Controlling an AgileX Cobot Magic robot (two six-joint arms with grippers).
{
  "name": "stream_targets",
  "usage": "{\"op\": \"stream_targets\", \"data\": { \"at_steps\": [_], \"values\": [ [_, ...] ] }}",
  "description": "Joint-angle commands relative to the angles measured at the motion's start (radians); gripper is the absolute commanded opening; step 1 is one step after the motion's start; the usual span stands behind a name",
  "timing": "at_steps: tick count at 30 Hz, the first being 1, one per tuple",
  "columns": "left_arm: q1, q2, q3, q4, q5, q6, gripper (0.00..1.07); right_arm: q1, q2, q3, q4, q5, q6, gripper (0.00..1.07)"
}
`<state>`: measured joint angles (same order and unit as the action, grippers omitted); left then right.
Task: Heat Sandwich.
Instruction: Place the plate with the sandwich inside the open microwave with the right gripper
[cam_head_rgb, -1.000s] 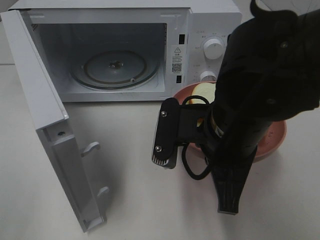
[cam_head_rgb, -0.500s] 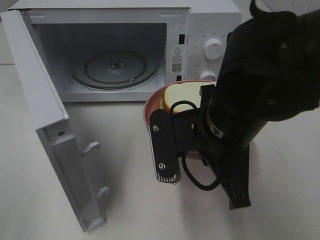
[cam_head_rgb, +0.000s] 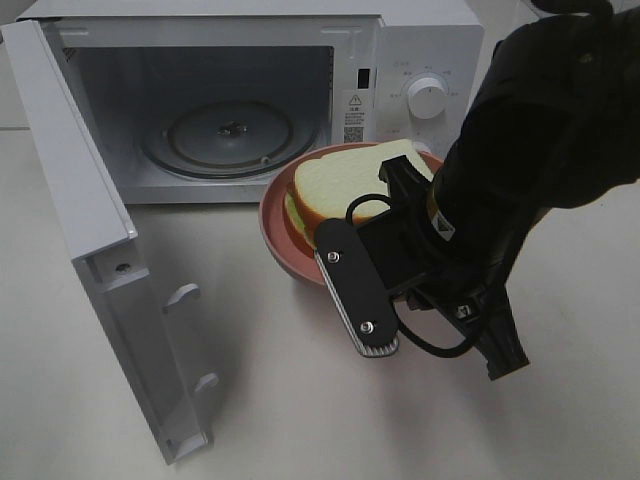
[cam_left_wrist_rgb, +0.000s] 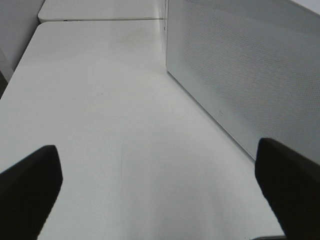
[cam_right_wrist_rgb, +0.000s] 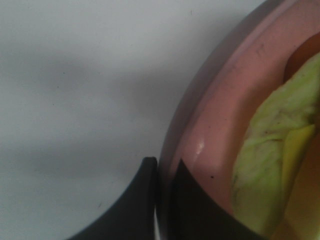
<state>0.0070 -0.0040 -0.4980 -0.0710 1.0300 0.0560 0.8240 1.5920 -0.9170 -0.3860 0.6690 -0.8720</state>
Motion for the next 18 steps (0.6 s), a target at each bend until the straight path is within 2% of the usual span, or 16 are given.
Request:
{"op": "stream_targets", "data": {
  "at_steps": [1,9,18],
  "values": [
    [0.001,-0.027,0.003,0.0,-0.001,0.0,1.01,-0.009,-0.008,-0.002,0.034,-0.042,-0.123,0.0],
    [0.001,-0.027,0.003,0.0,-0.001,0.0,1.01,-0.01,-0.008,-0.003,0.187,-0.058,-0.389,0.0],
    [0.001,-0.027,0.003,0.0,-0.001,0.0,1.01,-0.01,-0.008,-0.003,0.207,-0.064,-0.499,0.0]
  ]
}}
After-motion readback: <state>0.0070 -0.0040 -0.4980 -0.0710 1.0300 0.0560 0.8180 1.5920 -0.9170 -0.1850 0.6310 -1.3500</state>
